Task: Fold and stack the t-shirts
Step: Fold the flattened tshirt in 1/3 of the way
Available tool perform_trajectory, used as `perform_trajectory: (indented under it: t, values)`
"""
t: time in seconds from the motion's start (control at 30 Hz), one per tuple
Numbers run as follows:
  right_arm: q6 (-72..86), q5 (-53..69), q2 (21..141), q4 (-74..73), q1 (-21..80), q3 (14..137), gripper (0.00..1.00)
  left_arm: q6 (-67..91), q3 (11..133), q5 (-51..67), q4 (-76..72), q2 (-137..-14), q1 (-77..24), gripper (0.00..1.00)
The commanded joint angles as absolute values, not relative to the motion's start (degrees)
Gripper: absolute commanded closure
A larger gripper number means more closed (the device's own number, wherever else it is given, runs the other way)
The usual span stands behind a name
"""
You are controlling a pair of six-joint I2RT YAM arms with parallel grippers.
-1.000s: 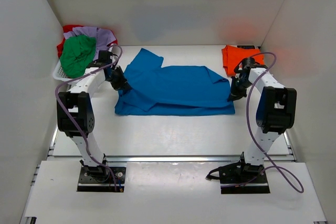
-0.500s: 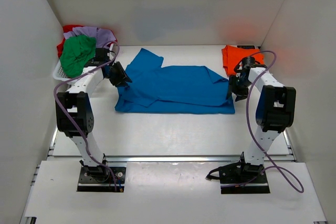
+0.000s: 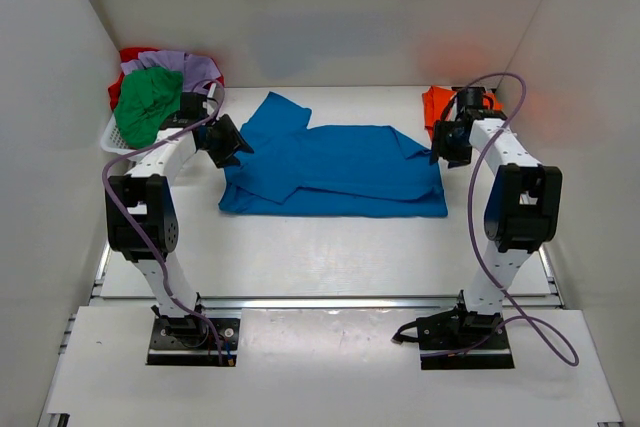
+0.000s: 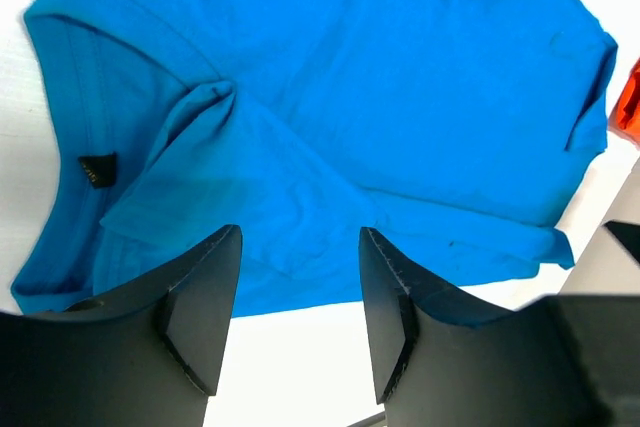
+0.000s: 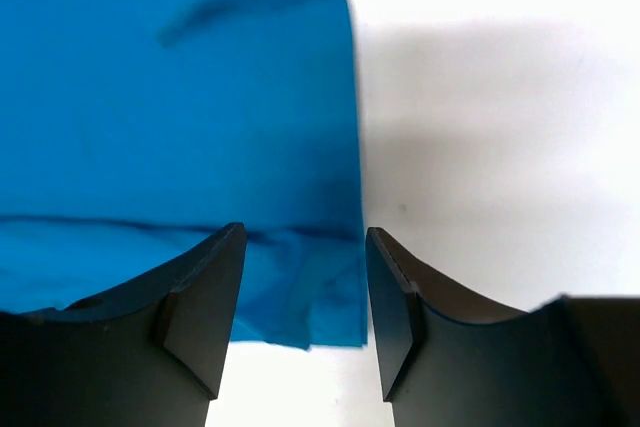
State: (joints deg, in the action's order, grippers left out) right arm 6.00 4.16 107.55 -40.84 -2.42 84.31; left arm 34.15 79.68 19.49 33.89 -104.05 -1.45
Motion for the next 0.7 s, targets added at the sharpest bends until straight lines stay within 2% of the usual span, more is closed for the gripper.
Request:
perform_trajectory:
  t: [0.0,0.1,0.23,0.43,0.67]
  values:
    - [6.41,2.63,108.45,-37.79,-1.67,88.76,0.51,34.54,82.88,20.30,33.22,-103.79,-2.28,0.39]
    - [5.37,3.60,107.58,-37.88,-1.50,87.90,0.54,33.75,81.74,20.13,33.92,-103.54,-2.03,0.39]
    - [2.11,4.48,105.21,-37.88,-1.23,82.63,0.62,32.61,76.39,19.60,33.75,-101.78,-1.49,0.39]
    - [-1.04,3.52,97.66,-35.42,-0.35,72.70,0.59,31.29,68.91,18.37,32.96,-99.31,-1.23,0.36]
    - [-1.58,3.69,95.36,-34.81,-0.88,69.70,0.57,31.81,67.68,16.79,30.94,-99.75,-1.84,0.34]
